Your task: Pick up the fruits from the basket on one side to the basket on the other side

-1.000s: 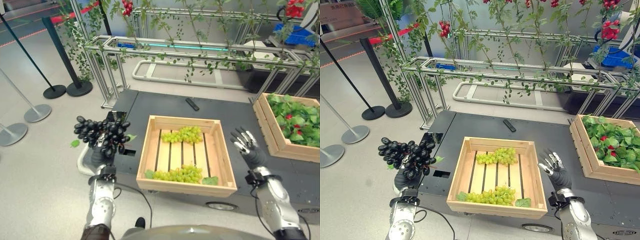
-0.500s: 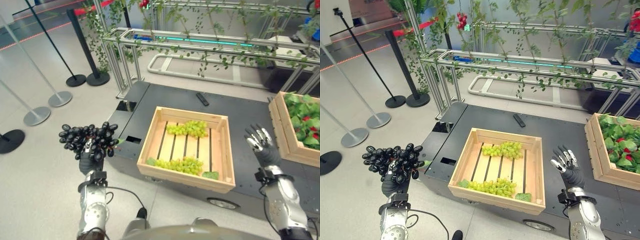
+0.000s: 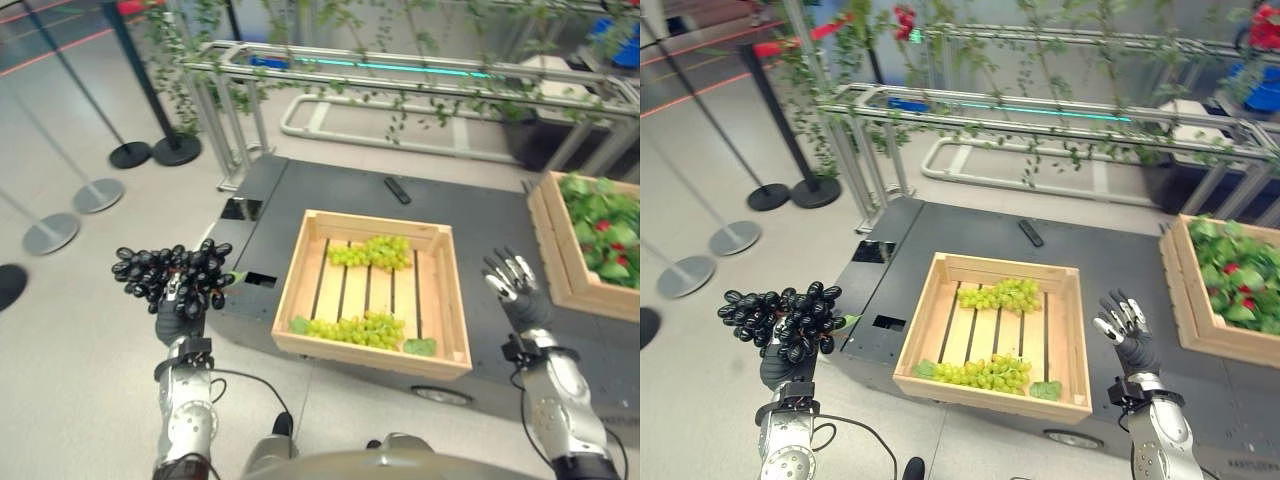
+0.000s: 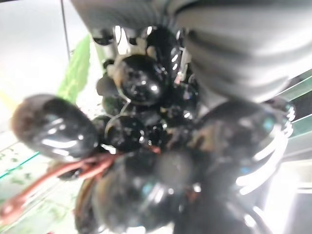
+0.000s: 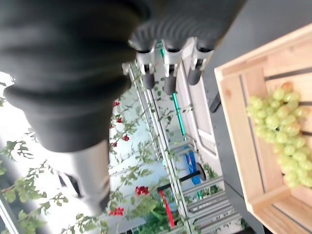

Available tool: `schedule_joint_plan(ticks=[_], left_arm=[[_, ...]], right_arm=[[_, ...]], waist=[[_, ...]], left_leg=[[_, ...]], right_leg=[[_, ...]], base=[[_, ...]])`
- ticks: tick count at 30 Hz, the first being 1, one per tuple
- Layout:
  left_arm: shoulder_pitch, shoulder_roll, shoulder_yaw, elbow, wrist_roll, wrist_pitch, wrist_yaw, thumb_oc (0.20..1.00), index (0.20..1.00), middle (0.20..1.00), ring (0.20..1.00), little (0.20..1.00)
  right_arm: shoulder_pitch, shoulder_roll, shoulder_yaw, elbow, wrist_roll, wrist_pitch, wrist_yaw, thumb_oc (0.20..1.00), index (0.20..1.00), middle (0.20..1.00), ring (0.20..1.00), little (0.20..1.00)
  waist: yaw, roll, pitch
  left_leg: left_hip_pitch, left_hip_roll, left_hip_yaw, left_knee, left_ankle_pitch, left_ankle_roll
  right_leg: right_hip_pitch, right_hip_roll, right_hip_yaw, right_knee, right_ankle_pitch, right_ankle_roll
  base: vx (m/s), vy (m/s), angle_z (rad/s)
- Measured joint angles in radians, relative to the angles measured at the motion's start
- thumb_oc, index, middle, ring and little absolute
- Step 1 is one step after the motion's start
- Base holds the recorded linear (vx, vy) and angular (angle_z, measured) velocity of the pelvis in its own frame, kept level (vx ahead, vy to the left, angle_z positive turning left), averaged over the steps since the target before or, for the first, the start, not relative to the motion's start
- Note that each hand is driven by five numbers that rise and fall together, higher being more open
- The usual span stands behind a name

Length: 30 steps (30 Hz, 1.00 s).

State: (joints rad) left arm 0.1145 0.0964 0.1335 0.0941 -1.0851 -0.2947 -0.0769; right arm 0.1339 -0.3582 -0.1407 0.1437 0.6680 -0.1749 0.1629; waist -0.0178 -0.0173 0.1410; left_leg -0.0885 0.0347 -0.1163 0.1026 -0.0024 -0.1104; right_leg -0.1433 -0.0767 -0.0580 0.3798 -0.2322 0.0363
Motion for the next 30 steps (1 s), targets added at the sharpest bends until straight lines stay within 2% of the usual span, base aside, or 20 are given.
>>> schedule_joint_plan(ticks=[1, 2, 3, 5, 6, 7, 9, 11, 12, 13, 15, 16, 19, 20, 22, 25, 26, 28, 29, 30], left_arm=[[-0.012, 0.006, -0.014, -0.003, 0.0, -0.009, 0.001, 0.2, 0.2, 0.2, 0.2, 0.2], [-0.017, 0.015, -0.01, -0.004, 0.001, -0.019, -0.001, 0.2, 0.2, 0.2, 0.2, 0.2], [-0.044, 0.027, -0.034, -0.003, 0.002, -0.016, -0.001, 0.2, 0.2, 0.2, 0.2, 0.2], [-0.069, 0.042, -0.033, -0.002, 0.003, -0.034, -0.001, 0.2, 0.2, 0.2, 0.2, 0.2], [-0.078, 0.047, -0.033, -0.001, 0.003, -0.039, 0.0, 0.2, 0.2, 0.2, 0.2, 0.2], [-0.102, 0.068, -0.026, -0.001, 0.004, -0.044, 0.004, 0.2, 0.2, 0.2, 0.2, 0.2], [-0.145, 0.086, -0.028, 0.018, 0.011, -0.036, 0.006, 0.2, 0.2, 0.2, 0.2, 0.2], [-0.173, 0.07, -0.033, 0.017, 0.012, -0.025, 0.006, 0.2, 0.2, 0.2, 0.2, 0.2], [-0.175, 0.067, -0.034, 0.015, 0.013, -0.024, 0.004, 0.2, 0.2, 0.2, 0.2, 0.2], [-0.175, 0.057, -0.028, 0.014, 0.013, -0.024, 0.004, 0.2, 0.2, 0.2, 0.2, 0.2], [-0.165, 0.056, -0.023, 0.009, 0.012, -0.025, 0.004, 0.2, 0.2, 0.2, 0.2, 0.2], [-0.163, 0.062, -0.014, 0.008, 0.012, -0.025, 0.004, 0.2, 0.2, 0.2, 0.2, 0.2], [-0.133, 0.07, 0.007, 0.0, 0.013, -0.025, 0.003, 0.2, 0.2, 0.2, 0.2, 0.2], [-0.12, 0.067, 0.003, -0.001, 0.013, -0.024, 0.003, 0.2, 0.2, 0.2, 0.2, 0.2], [-0.095, 0.04, -0.007, -0.001, 0.013, -0.021, 0.003, 0.2, 0.2, 0.2, 0.2, 0.2], [-0.076, 0.035, -0.008, -0.002, 0.013, -0.014, 0.004, 0.2, 0.2, 0.2, 0.2, 0.2], [-0.058, 0.031, -0.021, 0.001, 0.014, -0.013, 0.003, 0.2, 0.2, 0.2, 0.2, 0.2], [-0.07, 0.029, -0.052, 0.004, 0.015, -0.006, 0.002, 0.2, 0.2, 0.2, 0.2, 0.2], [-0.054, 0.031, -0.061, 0.005, 0.015, -0.002, 0.001, 0.2, 0.2, 0.2, 0.2, 0.2], [-0.046, 0.027, -0.064, 0.006, 0.014, 0.002, 0.001, 0.2, 0.2, 0.2, 0.2, 0.2]], right_arm=[[0.012, 0.005, 0.004, 0.0, -0.004, 0.001, -0.001, 1.0, 1.0, 1.0, 1.0, 1.0], [-0.007, 0.003, 0.016, -0.001, -0.011, 0.0, 0.001, 1.0, 1.0, 1.0, 1.0, 1.0], [0.014, 0.002, 0.015, -0.001, -0.019, 0.0, 0.002, 1.0, 1.0, 1.0, 1.0, 1.0], [-0.015, -0.006, 0.035, -0.001, -0.031, 0.001, 0.002, 1.0, 1.0, 1.0, 1.0, 1.0], [-0.04, -0.004, 0.041, -0.004, -0.038, 0.001, 0.002, 1.0, 1.0, 1.0, 1.0, 1.0], [-0.078, -0.006, 0.06, -0.004, -0.048, 0.001, 0.001, 1.0, 1.0, 1.0, 1.0, 1.0], [-0.076, -0.007, 0.07, -0.018, -0.059, 0.001, 0.001, 1.0, 1.0, 1.0, 1.0, 1.0], [-0.044, -0.007, 0.078, -0.014, -0.059, 0.005, 0.003, 1.0, 1.0, 1.0, 1.0, 1.0], [-0.038, -0.006, 0.08, -0.016, -0.06, 0.005, 0.004, 1.0, 1.0, 1.0, 1.0, 1.0], [-0.034, -0.008, 0.078, -0.022, -0.064, 0.005, 0.005, 1.0, 1.0, 1.0, 1.0, 1.0], [-0.033, -0.008, 0.078, -0.028, -0.067, 0.005, 0.01, 1.0, 1.0, 1.0, 1.0, 1.0], [-0.03, -0.009, 0.077, -0.033, -0.067, 0.005, 0.014, 1.0, 1.0, 1.0, 1.0, 1.0], [-0.044, -0.009, 0.074, -0.031, -0.067, 0.005, 0.026, 1.0, 1.0, 1.0, 1.0, 1.0], [-0.048, -0.009, 0.065, -0.03, -0.067, 0.005, 0.028, 1.0, 1.0, 1.0, 1.0, 1.0], [-0.027, -0.019, 0.058, -0.02, -0.067, 0.005, 0.026, 1.0, 1.0, 1.0, 1.0, 1.0], [-0.019, -0.021, 0.052, -0.021, -0.066, 0.005, 0.025, 1.0, 1.0, 1.0, 1.0, 1.0], [-0.008, -0.033, 0.049, -0.019, -0.066, 0.004, 0.024, 1.0, 1.0, 1.0, 1.0, 1.0], [0.011, -0.063, 0.037, -0.015, -0.066, 0.004, 0.024, 1.0, 1.0, 1.0, 1.0, 1.0], [0.012, -0.068, 0.031, -0.02, -0.066, 0.004, 0.024, 1.0, 1.0, 1.0, 1.0, 1.0], [0.014, -0.067, 0.026, -0.022, -0.066, 0.003, 0.023, 1.0, 1.0, 1.0, 1.0, 1.0]], waist=[[-0.041, -0.025, 0.012], [-0.03, -0.019, 0.018], [-0.064, -0.05, 0.036], [-0.048, -0.06, 0.062], [-0.054, -0.065, 0.069], [-0.039, -0.07, 0.093], [-0.058, -0.082, 0.108], [-0.061, -0.061, 0.12], [-0.046, -0.051, 0.122], [-0.037, -0.032, 0.128], [-0.005, -0.025, 0.118], [0.011, -0.028, 0.114], [0.037, -0.035, 0.093], [0.032, -0.038, 0.083], [0.016, -0.033, 0.06], [0.007, -0.034, 0.048], [0.01, -0.024, 0.04], [0.01, -0.014, 0.04], [0.006, 0.003, 0.044], [0.01, 0.014, 0.048]], left_leg=[[0.0, -0.014, 0.011, 0.026, -0.009, 0.009], [0.001, -0.014, 0.028, 0.035, -0.02, 0.024], [0.01, -0.024, 0.056, 0.055, -0.041, 0.023], [0.005, -0.028, 0.136, 0.066, -0.068, 0.046], [-0.01, -0.032, 0.151, 0.083, -0.073, 0.053], [-0.028, -0.015, 0.199, 0.091, -0.081, 0.068], [-0.056, -0.028, 0.227, 0.118, -0.089, 0.087], [-0.057, -0.008, 0.241, 0.131, -0.091, 0.099], [-0.051, 0.006, 0.252, 0.124, -0.09, 0.099], [-0.042, 0.028, 0.269, 0.127, -0.087, 0.097], [-0.031, 0.046, 0.289, 0.119, -0.078, 0.082], [-0.029, 0.05, 0.288, 0.119, -0.07, 0.071], [-0.042, 0.067, 0.27, 0.112, -0.04, 0.053], [-0.052, 0.072, 0.244, 0.111, -0.029, 0.059], [-0.061, 0.094, 0.217, 0.095, 0.018, 0.069], [-0.063, 0.136, 0.195, 0.095, 0.04, 0.074], [-0.066, 0.153, 0.176, 0.092, 0.055, 0.067], [-0.084, 0.17, 0.137, 0.08, 0.102, -0.004], [-0.085, 0.186, 0.116, 0.059, 0.127, -0.024], [-0.085, 0.192, 0.11, 0.047, 0.15, -0.026]], right_leg=[[-0.008, -0.008, 0.029, 0.0, 0.005, 0.01], [0.0, -0.012, 0.041, 0.004, 0.002, 0.014], [-0.012, -0.007, 0.093, -0.004, 0.02, 0.031], [-0.063, -0.006, 0.182, -0.035, 0.069, 0.057], [-0.078, -0.01, 0.2, -0.057, 0.099, 0.063], [-0.097, -0.027, 0.203, -0.115, 0.164, 0.079], [-0.099, -0.068, 0.163, -0.174, 0.226, 0.103], [-0.059, -0.083, 0.096, -0.107, 0.16, 0.106], [-0.033, -0.083, 0.077, -0.085, 0.133, 0.111], [0.015, -0.085, 0.075, 0.0, 0.067, 0.14], [0.091, -0.105, 0.079, 0.024, 0.042, 0.155], [0.137, -0.108, 0.081, -0.019, 0.038, 0.155], [0.202, -0.078, 0.062, -0.195, 0.026, 0.133], [0.217, -0.064, 0.048, -0.229, 0.013, 0.088], [0.191, -0.034, 0.044, -0.195, 0.003, 0.061], [0.169, 0.01, 0.047, -0.149, -0.012, 0.026], [0.161, 0.042, 0.03, -0.108, -0.023, 0.01], [0.129, 0.067, -0.006, -0.055, -0.047, -0.02], [0.124, 0.087, -0.005, -0.034, -0.056, -0.036], [0.128, 0.105, -0.027, -0.025, -0.056, -0.043]], base=[[-0.1, 0.149, -0.35], [-0.16, 0.215, -0.68], [-0.25, 0.266, -1.04], [-0.27, 0.147, -1.6], [-0.22, 0.098, -1.78], [-0.14, 0.083, -1.38], [-0.21, 0.112, -0.96], [-0.18, 0.052, -0.28], [-0.1, -0.032, -0.33], [-0.1, -0.088, -0.36], [-0.08, -0.125, -0.36], [-0.06, -0.153, -0.31], [-0.12, -0.257, -0.36], [-0.23, -0.257, 0.02], [-0.24, -0.284, 0.16], [-0.15, -0.226, 0.03], [-0.24, -0.37, 0.3], [-0.2, -0.303, 0.54], [-0.15, -0.243, 0.61], [-0.1, -0.159, 0.61]])
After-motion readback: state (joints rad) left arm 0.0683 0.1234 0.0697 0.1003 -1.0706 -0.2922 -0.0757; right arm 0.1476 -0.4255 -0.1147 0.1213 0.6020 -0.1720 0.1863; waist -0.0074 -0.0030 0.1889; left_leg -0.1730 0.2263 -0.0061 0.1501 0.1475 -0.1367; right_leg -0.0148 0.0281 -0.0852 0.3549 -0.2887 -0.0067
